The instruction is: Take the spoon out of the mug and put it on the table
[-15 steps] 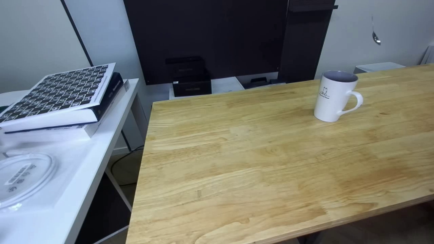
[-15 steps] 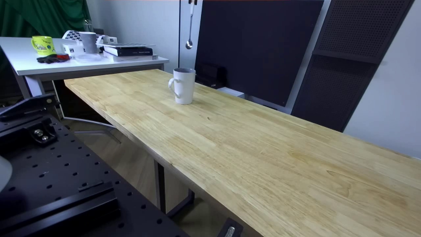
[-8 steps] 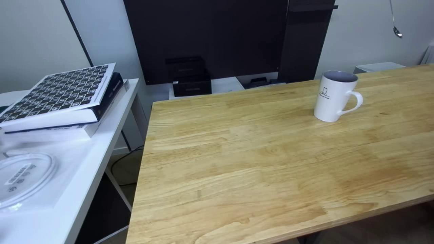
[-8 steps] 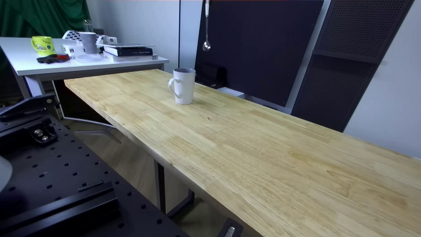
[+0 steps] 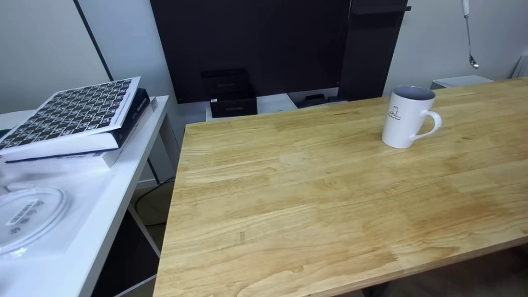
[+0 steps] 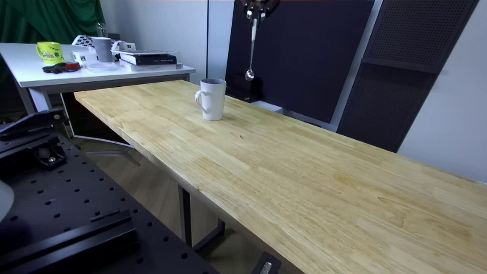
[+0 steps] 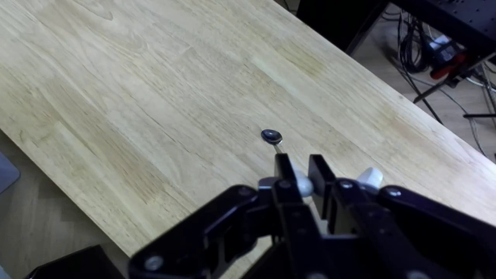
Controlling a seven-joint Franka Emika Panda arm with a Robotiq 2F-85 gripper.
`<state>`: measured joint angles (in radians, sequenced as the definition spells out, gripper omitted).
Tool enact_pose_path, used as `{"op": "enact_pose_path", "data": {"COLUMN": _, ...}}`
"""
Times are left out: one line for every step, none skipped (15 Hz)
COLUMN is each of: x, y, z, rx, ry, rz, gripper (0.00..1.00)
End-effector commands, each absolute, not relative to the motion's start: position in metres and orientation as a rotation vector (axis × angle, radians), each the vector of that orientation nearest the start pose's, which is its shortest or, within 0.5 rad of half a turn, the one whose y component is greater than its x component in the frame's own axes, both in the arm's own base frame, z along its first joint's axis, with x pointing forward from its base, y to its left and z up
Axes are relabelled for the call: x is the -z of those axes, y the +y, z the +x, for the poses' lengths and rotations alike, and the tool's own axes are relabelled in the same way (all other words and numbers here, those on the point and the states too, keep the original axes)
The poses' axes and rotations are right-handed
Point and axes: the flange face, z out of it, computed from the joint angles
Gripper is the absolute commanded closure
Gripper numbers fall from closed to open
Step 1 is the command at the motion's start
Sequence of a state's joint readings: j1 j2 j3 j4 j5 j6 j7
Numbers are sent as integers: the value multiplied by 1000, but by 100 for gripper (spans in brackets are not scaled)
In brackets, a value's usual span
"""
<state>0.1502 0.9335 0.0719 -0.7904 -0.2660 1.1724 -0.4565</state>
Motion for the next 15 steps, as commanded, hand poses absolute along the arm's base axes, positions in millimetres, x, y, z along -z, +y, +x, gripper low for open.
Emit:
{"op": "enact_pose_path", "data": {"x": -338, "y": 83, "z": 711, "rx": -802, "ry": -864, "rz": -2963, "gripper": 96}}
{"op": "enact_pose_path", "data": {"x": -331, "y": 77, "z": 712, "rx": -784, "ry": -841, "rz": -2961, "gripper": 96}}
{"op": "enact_pose_path", "data": {"x": -324, "y": 72, "z": 712, "rx": -764, "ry": -823, "rz": -2964, "gripper": 96}}
{"op": "enact_pose_path", "data": {"x": -315, "y": 68, "z": 712, "rx": -752, "ry": -807, "rz": -2964, "gripper": 96}}
{"op": "enact_pose_path", "data": {"x": -306, "y": 64, "z": 710, "rx": -748, "ry": -793, "rz": -2964, "gripper": 96}}
{"op": "enact_pose_path", "data": {"x": -298, "y": 62, "z": 708, "rx": -744, "ry": -781, "rz": -2964, "gripper": 96}}
{"op": "enact_pose_path", "data": {"x": -289, "y": 61, "z": 705, "rx": -747, "ry": -775, "rz": -2962, "gripper": 96}}
{"op": "enact_pose_path", "data": {"x": -279, "y": 60, "z": 702, "rx": -754, "ry": -766, "rz": -2961, "gripper": 96}}
{"op": "enact_pose_path", "data": {"x": -270, "y": 60, "z": 698, "rx": -759, "ry": -758, "rz": -2956, "gripper": 96}}
{"op": "enact_pose_path", "data": {"x": -261, "y": 61, "z": 693, "rx": -768, "ry": -755, "rz": -2947, "gripper": 96}}
{"op": "enact_pose_path", "data": {"x": -253, "y": 62, "z": 688, "rx": -782, "ry": -754, "rz": -2939, "gripper": 96}}
{"op": "enact_pose_path", "data": {"x": -245, "y": 62, "z": 683, "rx": -795, "ry": -752, "rz": -2935, "gripper": 96}}
{"op": "enact_pose_path", "data": {"x": -237, "y": 62, "z": 678, "rx": -810, "ry": -750, "rz": -2932, "gripper": 96}}
{"op": "enact_pose_path", "data": {"x": -230, "y": 62, "z": 673, "rx": -823, "ry": -747, "rz": -2927, "gripper": 96}}
{"op": "enact_pose_path", "data": {"x": -223, "y": 61, "z": 667, "rx": -838, "ry": -745, "rz": -2919, "gripper": 96}}
